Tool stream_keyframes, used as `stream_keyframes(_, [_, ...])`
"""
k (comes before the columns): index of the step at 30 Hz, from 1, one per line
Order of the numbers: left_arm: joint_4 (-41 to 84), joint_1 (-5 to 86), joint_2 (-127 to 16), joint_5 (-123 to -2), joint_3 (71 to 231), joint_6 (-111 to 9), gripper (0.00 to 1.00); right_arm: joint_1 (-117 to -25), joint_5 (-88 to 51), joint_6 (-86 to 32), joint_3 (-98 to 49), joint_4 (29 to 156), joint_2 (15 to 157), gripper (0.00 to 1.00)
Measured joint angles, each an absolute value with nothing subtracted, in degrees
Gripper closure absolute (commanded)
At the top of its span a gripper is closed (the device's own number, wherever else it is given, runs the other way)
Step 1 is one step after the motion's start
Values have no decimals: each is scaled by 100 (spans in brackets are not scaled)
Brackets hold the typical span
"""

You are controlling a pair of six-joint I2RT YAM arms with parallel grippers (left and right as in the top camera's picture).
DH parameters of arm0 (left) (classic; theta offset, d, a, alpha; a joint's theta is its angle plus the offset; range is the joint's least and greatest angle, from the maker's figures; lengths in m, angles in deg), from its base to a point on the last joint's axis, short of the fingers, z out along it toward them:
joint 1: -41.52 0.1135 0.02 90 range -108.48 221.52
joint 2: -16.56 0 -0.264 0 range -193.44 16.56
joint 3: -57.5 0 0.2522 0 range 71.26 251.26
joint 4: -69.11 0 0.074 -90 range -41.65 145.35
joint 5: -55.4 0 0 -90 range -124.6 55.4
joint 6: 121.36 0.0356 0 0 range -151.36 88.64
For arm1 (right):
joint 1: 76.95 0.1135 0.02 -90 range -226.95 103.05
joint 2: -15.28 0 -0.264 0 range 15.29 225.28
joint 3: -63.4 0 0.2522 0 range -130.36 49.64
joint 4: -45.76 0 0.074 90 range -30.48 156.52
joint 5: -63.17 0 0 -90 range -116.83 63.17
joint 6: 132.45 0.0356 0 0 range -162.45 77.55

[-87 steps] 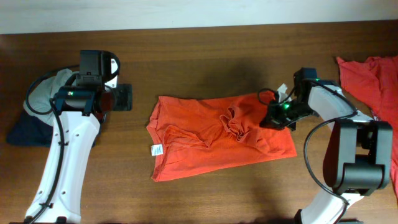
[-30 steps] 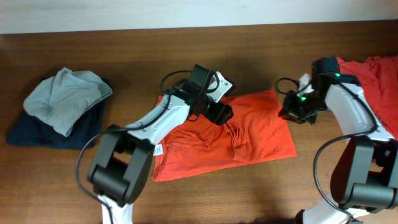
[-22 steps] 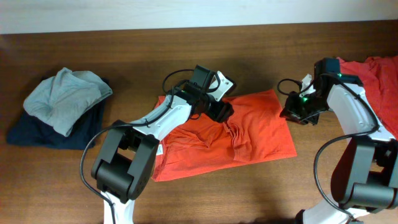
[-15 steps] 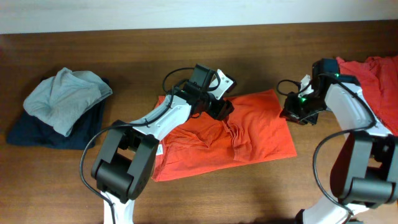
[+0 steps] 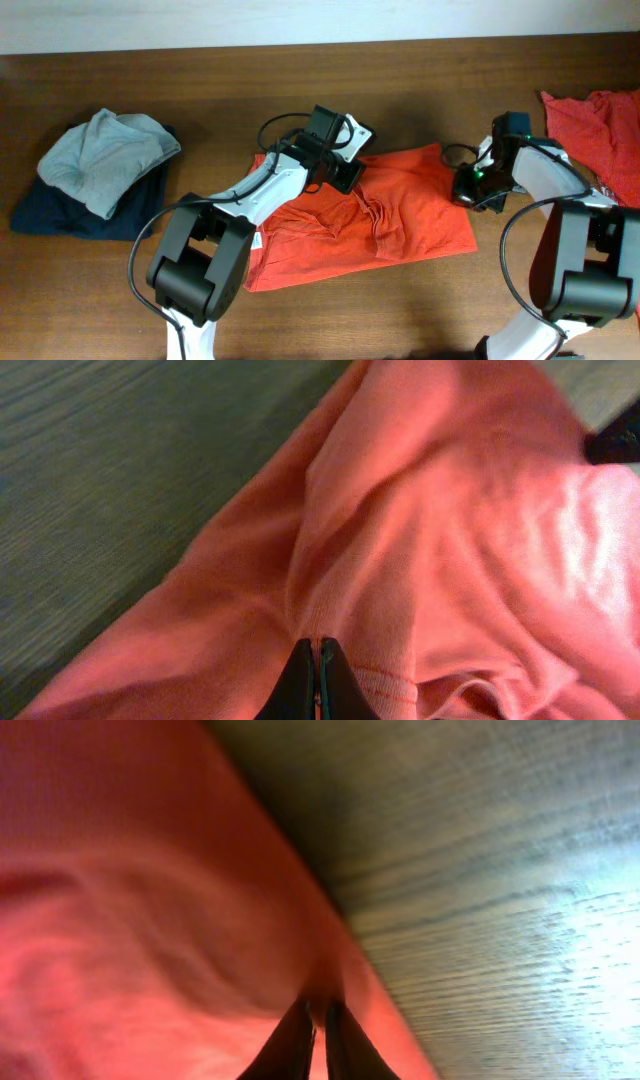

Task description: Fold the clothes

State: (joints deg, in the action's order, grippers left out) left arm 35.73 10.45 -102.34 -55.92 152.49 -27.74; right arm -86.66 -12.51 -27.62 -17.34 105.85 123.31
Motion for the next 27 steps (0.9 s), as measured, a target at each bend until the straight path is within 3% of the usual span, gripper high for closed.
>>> stream_keyframes(6, [3619,1531,-10234,-5266,15249,-2772,99,-8666,-1305,-2644,-1524,10340,12355,91])
stream_keyframes(7, [3624,1638,-10234,-5297,15249,-2774,85,-8664,-1264,-2628,-1520,10309,12355,91])
stream_keyframes(8, [3621,1705,-10234,-5367,15249,-2774,52,-8664,-1238,-2615,-1518,10285,12355,87])
stream_keyframes(10, [3624,1823,-10234,-5430,15249,-2757,43,-8649,-1205,-2620,-1515,10257,12355,82])
stream_keyframes(21, [2148,2075,-10120,-6394,15265,-2777,51,-8622,-993,-2703,-1537,10272,12344,69])
stream_keyframes(27, [1040,1351,-9842,-7037,15286,-2774,55,-8622,-1139,-2749,-1638,10825,12344,69])
